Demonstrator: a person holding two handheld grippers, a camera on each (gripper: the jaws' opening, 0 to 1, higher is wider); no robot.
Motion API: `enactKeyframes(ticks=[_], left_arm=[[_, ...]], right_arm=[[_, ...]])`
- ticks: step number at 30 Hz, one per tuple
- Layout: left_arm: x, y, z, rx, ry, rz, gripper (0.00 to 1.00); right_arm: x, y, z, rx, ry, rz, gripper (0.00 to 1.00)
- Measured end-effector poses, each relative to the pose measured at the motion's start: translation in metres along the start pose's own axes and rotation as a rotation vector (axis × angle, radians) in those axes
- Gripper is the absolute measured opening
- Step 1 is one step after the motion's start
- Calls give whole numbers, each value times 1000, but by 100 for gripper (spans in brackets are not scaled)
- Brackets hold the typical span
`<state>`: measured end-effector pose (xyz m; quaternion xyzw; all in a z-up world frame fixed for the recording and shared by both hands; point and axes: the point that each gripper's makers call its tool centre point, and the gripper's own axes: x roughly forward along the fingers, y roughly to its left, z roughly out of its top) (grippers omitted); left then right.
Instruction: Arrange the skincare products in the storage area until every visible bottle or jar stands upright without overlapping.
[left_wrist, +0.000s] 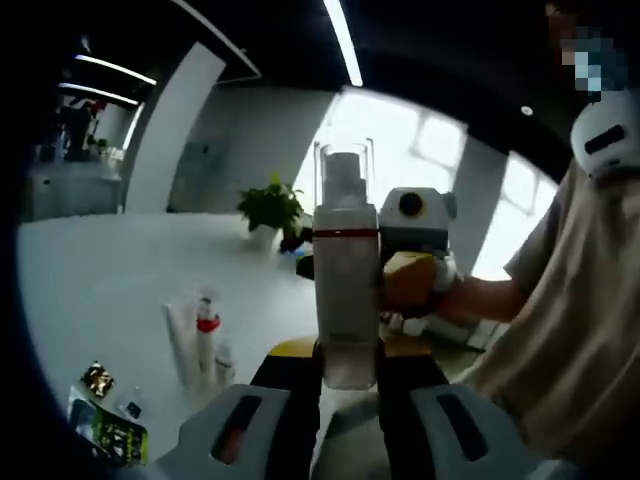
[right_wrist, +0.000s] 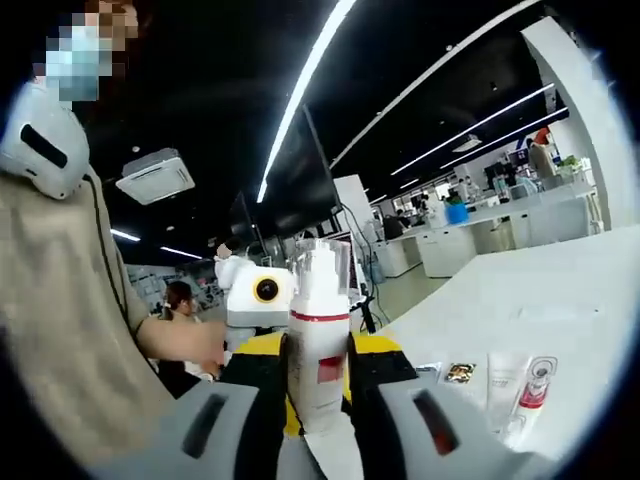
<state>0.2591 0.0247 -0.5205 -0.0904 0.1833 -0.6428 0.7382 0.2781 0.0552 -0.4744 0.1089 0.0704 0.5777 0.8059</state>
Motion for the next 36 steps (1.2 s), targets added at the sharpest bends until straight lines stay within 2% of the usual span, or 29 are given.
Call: enactKeyframes(ticks=[3, 9, 14, 16, 18, 20, 22, 27, 30, 33, 36], left_arm=[[3, -7, 1, 14, 15, -43, 18], [8, -11, 4, 21, 24, -82, 18], [9, -7, 7, 35, 25, -79, 18], [9, 5, 6, 68, 46, -12, 18], [8, 21, 4, 116, 69, 84, 19], [8, 32, 5, 110, 71, 154, 20], [9, 47, 8, 111, 49, 253, 21], [10, 69, 10, 267, 92, 482, 20], [3, 78, 17, 336, 80, 620, 18], [-6, 81, 21, 323, 30, 769, 17], [-7, 74, 24, 350, 8, 809, 17]], right_arm=[[-1, 5, 2, 0, 18, 45, 23], [-5, 6, 7, -12, 41, 82, 22], [-5, 2, 9, 1, 20, 47, 21], [-5, -8, 7, -19, 17, -21, 20], [-5, -20, 3, -39, 25, -106, 20], [-6, -35, 3, 7, -1, -220, 20], [-8, -50, 2, 27, -1, -337, 20], [-3, -67, 1, -137, 55, -545, 20], [-1, -69, 5, -159, 32, -605, 20], [1, -73, 6, -82, -35, -649, 20], [4, -72, 0, -72, -21, -649, 20]])
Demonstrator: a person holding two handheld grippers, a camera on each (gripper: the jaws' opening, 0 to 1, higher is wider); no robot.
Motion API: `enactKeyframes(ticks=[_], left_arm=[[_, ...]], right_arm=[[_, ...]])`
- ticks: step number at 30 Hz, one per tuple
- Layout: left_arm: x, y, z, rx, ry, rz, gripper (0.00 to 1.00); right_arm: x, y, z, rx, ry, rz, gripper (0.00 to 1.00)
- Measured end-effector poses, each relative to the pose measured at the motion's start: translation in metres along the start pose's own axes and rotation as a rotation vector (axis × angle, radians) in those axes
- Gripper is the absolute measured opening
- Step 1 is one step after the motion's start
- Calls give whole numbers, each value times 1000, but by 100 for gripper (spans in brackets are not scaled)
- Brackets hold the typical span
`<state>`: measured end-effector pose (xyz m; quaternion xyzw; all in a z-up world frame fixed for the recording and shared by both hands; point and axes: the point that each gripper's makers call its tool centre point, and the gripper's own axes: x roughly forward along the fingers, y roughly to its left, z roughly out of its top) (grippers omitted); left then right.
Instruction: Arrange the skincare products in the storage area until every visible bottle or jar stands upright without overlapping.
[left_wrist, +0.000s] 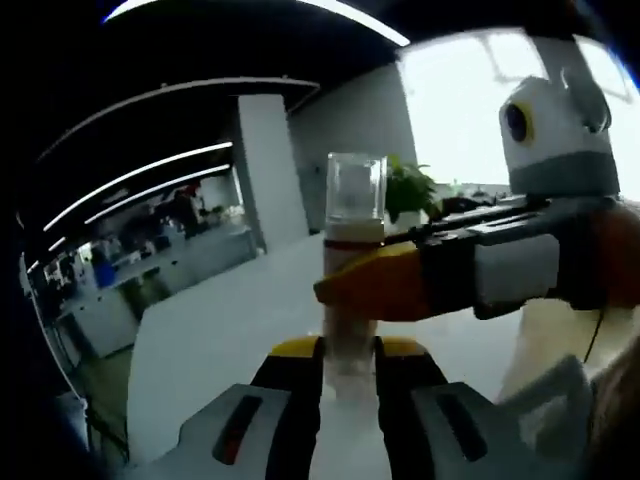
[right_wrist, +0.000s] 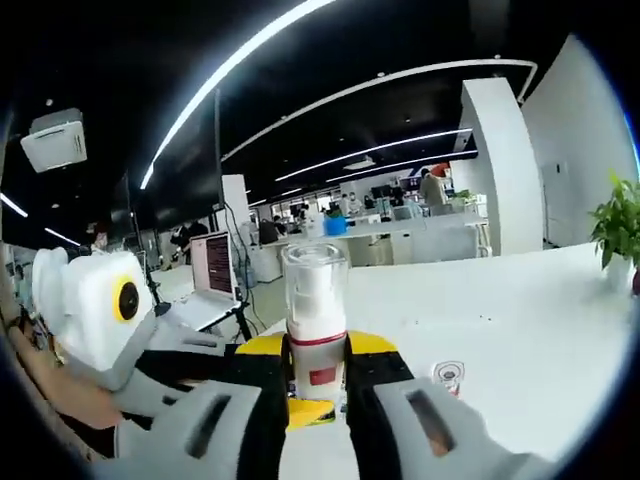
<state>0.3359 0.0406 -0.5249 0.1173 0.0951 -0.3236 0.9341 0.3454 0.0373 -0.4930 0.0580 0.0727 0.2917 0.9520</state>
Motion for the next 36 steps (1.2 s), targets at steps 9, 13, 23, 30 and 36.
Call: enactKeyframes(ticks=[9, 13, 23, 30, 36], left_arm=[[1, -2, -3, -26, 26, -26, 17], [2, -6, -7, -44, 32, -85, 16], [-10, -35, -7, -52, 15, -362, 16], [-18, -52, -3, -100, -4, -527, 16], [-20, -57, 1, -149, -17, -628, 16]], right_arm=[[-3, 0, -6, 7, 26, -6, 20], [-7, 1, -9, -22, 32, 53, 20], [-30, 8, -4, -52, 26, 213, 22], [-43, 15, 16, -78, -23, 300, 24], [-49, 23, 24, -71, -36, 360, 23]])
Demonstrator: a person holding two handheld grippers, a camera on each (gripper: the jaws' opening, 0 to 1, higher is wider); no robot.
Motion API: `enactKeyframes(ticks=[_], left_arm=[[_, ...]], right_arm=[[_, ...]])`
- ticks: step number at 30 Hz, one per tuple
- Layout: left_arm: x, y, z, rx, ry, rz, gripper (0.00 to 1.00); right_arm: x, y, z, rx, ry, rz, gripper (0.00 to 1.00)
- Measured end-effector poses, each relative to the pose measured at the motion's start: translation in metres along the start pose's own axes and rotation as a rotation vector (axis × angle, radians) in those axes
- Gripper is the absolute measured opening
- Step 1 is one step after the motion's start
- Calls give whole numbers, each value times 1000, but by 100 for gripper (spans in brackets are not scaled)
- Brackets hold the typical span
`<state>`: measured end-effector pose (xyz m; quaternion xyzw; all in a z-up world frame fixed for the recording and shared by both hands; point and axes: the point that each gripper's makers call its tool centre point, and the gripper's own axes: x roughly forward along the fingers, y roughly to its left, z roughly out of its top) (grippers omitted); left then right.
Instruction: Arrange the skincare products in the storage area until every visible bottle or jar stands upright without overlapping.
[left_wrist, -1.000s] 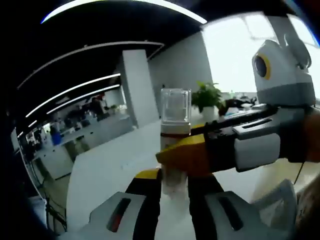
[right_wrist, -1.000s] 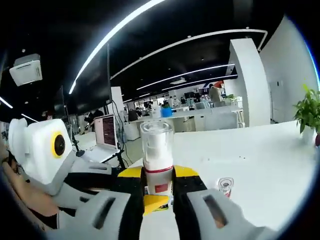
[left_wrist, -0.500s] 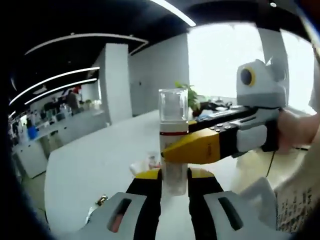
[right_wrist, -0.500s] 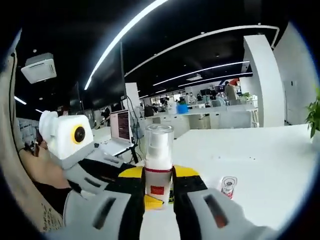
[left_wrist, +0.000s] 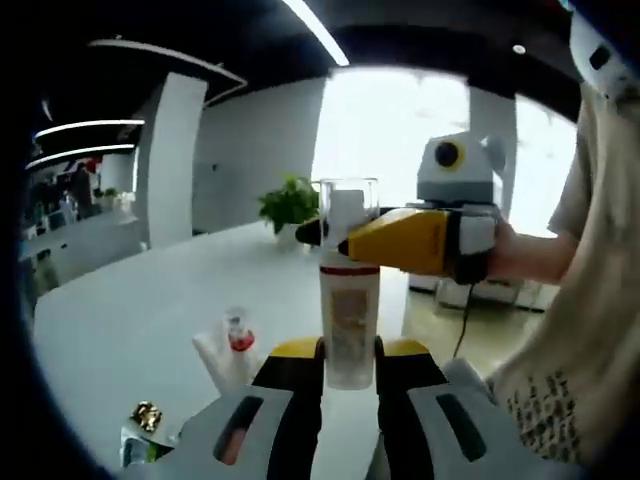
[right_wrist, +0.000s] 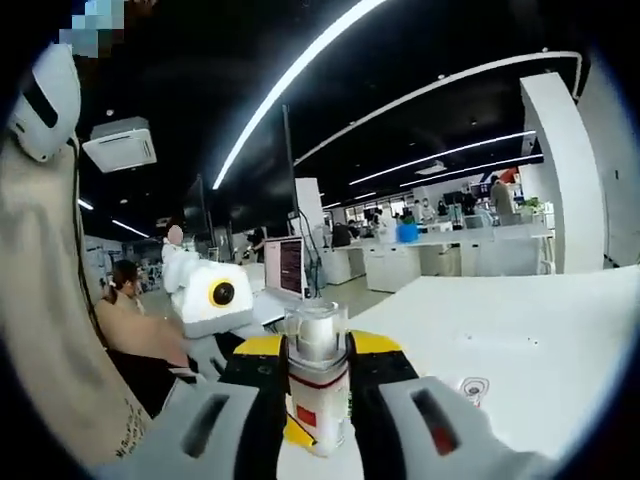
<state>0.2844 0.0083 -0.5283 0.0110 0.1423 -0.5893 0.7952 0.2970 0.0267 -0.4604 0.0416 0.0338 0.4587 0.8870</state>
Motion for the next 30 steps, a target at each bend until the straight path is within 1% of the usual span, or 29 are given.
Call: enactKeyframes(ticks=[1, 4, 5, 6, 8, 11, 13, 15, 18, 22, 25, 28, 30], left_arm=[[0, -5, -1, 11, 12, -22, 16], [-2, -9, -1, 12, 20, -53, 16], [-2, -12, -1, 13, 25, -73, 16], [-2, -12, -1, 15, 26, -78, 17], [-1, -6, 0, 61, 50, -48, 17], [1, -2, -1, 102, 94, -20, 17], [3, 0, -1, 128, 110, -2, 18], [4, 1, 1, 140, 111, 16, 18], [3, 1, 4, 132, 102, 26, 18], [2, 0, 8, 143, 98, 26, 18], [4, -1, 6, 164, 115, 26, 18], [5, 0, 4, 164, 124, 24, 18], [6, 0, 0, 180, 140, 23, 18]], right_arm=[[-1, 4, 0, -22, 9, 26, 23], [-3, 7, 1, -32, 22, 46, 23], [-3, 10, 1, -44, 27, 66, 22], [-3, 10, 1, -47, 27, 60, 22], [0, 9, 0, -55, 25, 41, 22], [4, 5, -2, -79, 30, 3, 21], [5, 2, -2, -74, 24, -18, 21], [5, 0, -2, -73, 22, -29, 21], [3, -2, -2, -76, 19, -35, 21], [2, -1, -7, -92, 38, -36, 21], [1, -2, -11, -78, 41, -42, 21], [1, -3, -12, -71, 43, -46, 21], [0, -3, -16, -73, 54, -50, 21]])
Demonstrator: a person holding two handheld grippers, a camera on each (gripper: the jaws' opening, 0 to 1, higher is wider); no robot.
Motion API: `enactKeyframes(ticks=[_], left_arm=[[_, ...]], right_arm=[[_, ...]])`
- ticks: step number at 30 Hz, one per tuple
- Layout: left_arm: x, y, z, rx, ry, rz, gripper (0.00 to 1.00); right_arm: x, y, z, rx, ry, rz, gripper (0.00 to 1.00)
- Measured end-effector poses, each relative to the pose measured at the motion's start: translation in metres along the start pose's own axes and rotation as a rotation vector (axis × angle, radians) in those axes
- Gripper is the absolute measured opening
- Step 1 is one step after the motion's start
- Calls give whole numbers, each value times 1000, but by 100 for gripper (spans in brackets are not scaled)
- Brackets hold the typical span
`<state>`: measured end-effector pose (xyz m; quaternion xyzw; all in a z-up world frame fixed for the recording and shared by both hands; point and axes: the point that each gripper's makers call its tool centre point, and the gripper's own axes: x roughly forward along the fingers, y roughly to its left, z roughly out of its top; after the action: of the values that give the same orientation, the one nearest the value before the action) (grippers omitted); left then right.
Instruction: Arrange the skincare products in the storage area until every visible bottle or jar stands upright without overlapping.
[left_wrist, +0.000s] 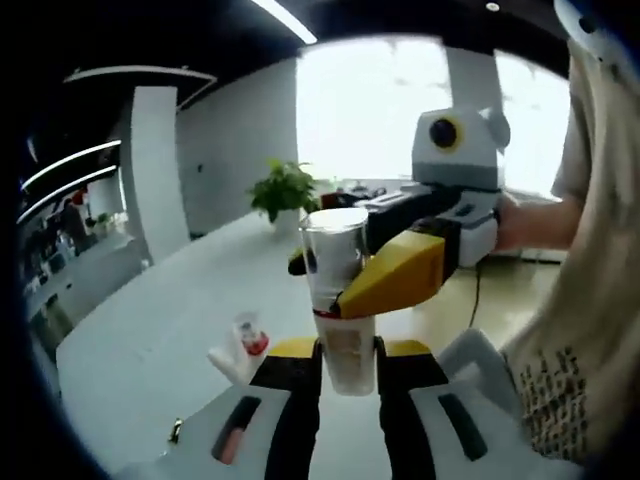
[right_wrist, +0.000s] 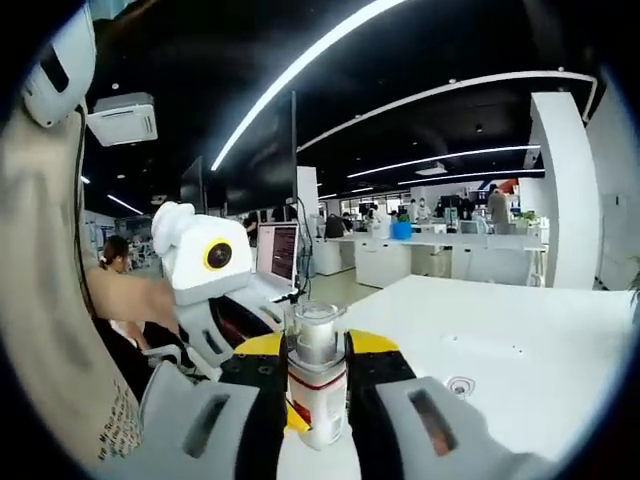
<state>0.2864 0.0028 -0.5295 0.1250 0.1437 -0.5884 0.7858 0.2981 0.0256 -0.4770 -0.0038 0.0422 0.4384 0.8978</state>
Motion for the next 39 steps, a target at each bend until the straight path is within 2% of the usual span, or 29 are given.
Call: enactKeyframes(ticks=[3, 14, 24, 30, 39], left_arm=[[4, 1, -7, 25, 25, -1, 18], [21, 4, -42, 2, 91, -24, 18], [32, 12, -66, -15, 109, -37, 18], [43, 18, -91, -30, 155, -28, 18], [52, 24, -115, -41, 194, -28, 18]], right_arm=[[0, 0, -8, -8, 22, -10, 22], [4, -5, -47, -6, 106, -57, 22], [13, -12, -76, -38, 184, -89, 22], [21, -16, -101, -63, 245, -95, 22], [28, -23, -129, -54, 271, -96, 22]])
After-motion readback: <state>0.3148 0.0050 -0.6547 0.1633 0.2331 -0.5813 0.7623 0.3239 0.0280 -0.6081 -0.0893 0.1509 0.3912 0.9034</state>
